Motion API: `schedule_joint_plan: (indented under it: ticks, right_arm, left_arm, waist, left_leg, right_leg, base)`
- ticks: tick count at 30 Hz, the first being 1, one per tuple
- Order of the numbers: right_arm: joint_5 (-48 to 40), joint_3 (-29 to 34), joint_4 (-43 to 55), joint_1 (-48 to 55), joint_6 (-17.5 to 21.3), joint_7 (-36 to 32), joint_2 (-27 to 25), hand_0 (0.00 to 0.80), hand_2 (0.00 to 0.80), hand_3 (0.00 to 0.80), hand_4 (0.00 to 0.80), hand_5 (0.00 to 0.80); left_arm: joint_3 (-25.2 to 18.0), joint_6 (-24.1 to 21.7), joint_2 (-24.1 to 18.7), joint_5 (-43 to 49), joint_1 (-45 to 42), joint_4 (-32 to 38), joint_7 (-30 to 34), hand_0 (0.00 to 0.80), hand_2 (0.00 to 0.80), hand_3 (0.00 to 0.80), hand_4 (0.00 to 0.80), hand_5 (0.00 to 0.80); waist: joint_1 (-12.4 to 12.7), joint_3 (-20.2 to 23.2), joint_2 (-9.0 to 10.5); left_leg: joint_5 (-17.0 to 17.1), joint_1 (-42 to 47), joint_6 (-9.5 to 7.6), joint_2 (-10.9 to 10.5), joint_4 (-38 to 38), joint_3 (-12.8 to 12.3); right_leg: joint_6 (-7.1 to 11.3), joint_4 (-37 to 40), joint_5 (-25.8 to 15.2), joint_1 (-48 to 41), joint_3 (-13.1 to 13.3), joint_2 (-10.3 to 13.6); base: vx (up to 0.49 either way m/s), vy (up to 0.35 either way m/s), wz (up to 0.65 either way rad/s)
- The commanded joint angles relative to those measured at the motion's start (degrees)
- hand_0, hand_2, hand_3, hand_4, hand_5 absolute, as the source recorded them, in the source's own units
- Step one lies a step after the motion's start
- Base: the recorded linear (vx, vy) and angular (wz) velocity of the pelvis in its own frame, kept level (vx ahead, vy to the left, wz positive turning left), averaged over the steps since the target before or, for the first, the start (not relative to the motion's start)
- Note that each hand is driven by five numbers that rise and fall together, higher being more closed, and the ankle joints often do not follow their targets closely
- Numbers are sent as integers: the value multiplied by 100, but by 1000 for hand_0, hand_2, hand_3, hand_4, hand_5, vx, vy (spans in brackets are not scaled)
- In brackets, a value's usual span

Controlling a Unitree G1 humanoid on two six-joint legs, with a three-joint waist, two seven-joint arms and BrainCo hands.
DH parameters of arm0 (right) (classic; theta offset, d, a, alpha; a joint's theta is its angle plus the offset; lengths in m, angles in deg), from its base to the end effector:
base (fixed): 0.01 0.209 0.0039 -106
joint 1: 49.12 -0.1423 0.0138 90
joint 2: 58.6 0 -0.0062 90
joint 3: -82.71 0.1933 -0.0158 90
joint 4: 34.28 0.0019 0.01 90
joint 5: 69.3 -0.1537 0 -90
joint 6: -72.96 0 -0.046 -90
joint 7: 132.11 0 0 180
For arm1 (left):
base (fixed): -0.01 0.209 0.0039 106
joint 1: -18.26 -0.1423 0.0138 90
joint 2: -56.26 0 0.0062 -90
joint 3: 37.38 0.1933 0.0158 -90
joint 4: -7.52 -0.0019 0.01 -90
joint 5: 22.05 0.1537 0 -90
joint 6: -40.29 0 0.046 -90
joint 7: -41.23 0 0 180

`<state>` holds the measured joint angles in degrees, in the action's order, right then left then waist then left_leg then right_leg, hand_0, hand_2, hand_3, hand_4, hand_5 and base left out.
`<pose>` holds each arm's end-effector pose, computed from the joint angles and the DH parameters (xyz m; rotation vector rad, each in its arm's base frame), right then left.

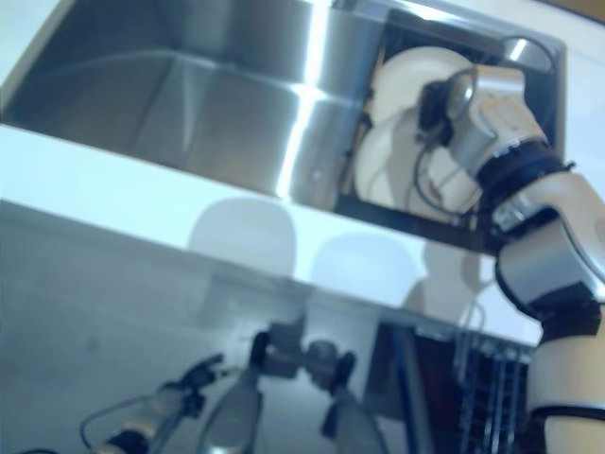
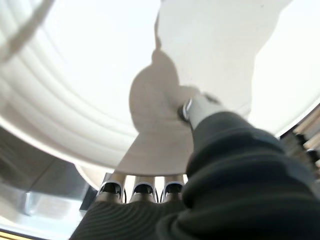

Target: Take plates into dishwasher

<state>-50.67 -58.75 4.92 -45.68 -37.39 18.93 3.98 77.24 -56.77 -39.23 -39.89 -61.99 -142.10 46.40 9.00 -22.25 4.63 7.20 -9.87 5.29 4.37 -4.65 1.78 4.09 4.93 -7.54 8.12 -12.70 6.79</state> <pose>0.3816 -0.2093 0.3295 -1.4919 0.2804 0.0182 0.1713 0.2340 -0.0986 0.2608 0.8188 -0.1437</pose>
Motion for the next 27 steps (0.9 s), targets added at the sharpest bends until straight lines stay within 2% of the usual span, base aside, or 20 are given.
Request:
schedule_joint_plan:
  ticks: [1, 12, 19, 27]
  right_arm:
    - [237, -584, -269, -438, 10, 350, -394, 800, 800, 800, 800, 800]
    - [-46, -836, -123, -941, -111, 978, -580, 800, 800, 800, 800, 800]
    - [-318, -872, -79, -1128, -153, 1661, -724, 800, 800, 800, 800, 800]
    - [-460, -958, 83, -1333, -310, 1967, -904, 800, 800, 800, 800, 800]
  left_arm:
    - [51, -184, -22, -106, 28, -28, 5, 0, 0, 0, 0, 0]
    - [72, -165, -45, -58, -50, -76, -79, 0, 0, 0, 0, 0]
    - [73, -134, -56, -59, -139, -156, -99, 0, 0, 0, 0, 0]
    - [33, -57, -53, -27, -243, -200, -110, 0, 0, 0, 0, 0]
  waist:
    - [1, -85, 154]
    - [-89, 244, 277]
    - [-171, 600, 380]
    - [-260, 978, 479]
  left_leg:
    - [-60, -70, -52, 28, -35, -180]
    - [-143, 96, -64, 45, -35, -184]
    - [-217, 304, -56, 80, -35, -214]
    - [-306, 561, -32, 151, -35, -293]
  right_leg:
    - [444, -42, -186, -4, -19, 422]
    - [435, -17, -129, -169, 37, 368]
    - [442, 7, -79, -350, 103, 330]
    - [452, 7, 6, -553, 205, 282]
  base:
    - [0, 0, 0]
    - [1, -3, 0]
    - [11, -16, -3]
    - [13, -20, -6]
